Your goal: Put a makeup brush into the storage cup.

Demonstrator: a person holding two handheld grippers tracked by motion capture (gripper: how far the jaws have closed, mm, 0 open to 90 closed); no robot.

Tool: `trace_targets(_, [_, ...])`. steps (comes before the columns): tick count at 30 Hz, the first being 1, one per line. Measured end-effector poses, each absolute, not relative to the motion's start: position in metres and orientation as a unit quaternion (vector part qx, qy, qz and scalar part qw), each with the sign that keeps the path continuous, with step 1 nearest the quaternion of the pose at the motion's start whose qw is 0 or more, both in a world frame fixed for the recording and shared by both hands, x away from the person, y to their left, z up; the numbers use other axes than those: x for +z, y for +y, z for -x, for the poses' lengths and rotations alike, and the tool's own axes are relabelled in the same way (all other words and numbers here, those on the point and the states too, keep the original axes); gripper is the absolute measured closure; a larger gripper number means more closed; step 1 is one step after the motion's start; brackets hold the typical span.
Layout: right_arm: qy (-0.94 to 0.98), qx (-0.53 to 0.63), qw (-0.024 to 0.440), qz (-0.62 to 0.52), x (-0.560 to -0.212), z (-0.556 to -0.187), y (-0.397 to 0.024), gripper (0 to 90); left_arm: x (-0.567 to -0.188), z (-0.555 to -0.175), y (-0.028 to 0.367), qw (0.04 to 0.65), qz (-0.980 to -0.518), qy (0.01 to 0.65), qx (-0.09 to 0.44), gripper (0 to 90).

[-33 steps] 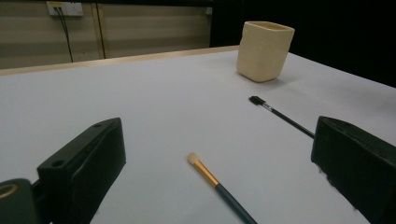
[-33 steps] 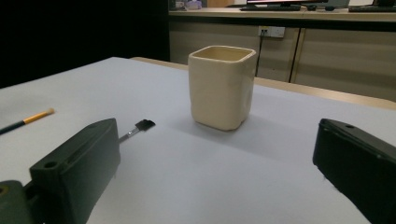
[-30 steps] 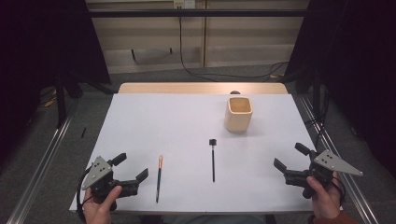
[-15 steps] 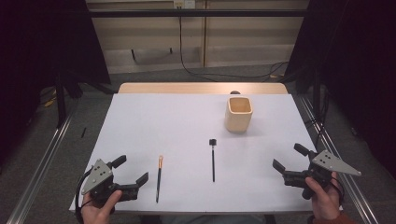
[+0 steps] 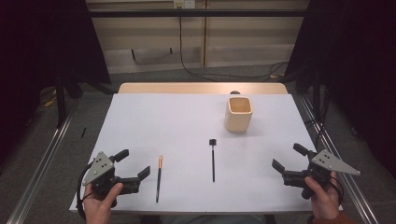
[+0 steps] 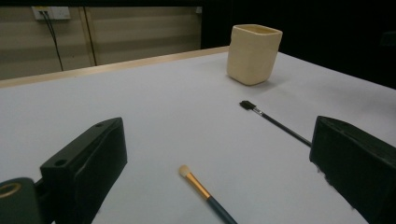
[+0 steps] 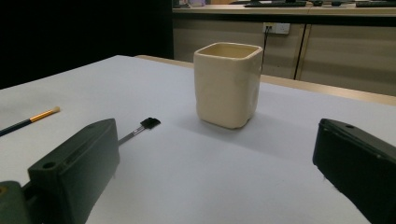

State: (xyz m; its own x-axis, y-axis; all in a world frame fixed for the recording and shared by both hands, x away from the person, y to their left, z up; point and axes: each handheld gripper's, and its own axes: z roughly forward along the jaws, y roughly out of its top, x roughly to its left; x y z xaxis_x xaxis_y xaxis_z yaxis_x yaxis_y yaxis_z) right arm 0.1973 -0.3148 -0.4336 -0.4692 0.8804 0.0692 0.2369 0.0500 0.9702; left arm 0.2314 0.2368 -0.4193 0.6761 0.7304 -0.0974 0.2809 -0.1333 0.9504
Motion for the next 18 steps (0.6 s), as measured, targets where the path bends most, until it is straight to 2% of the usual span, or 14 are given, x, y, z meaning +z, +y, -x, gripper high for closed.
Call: trace_targets(18, [0.666,0.546,0.286,-0.421,-0.434,-0.198,-0.314,0.4,-0.399,-0.268,0.228,0.553,-0.722,0.357,0.215,5.3])
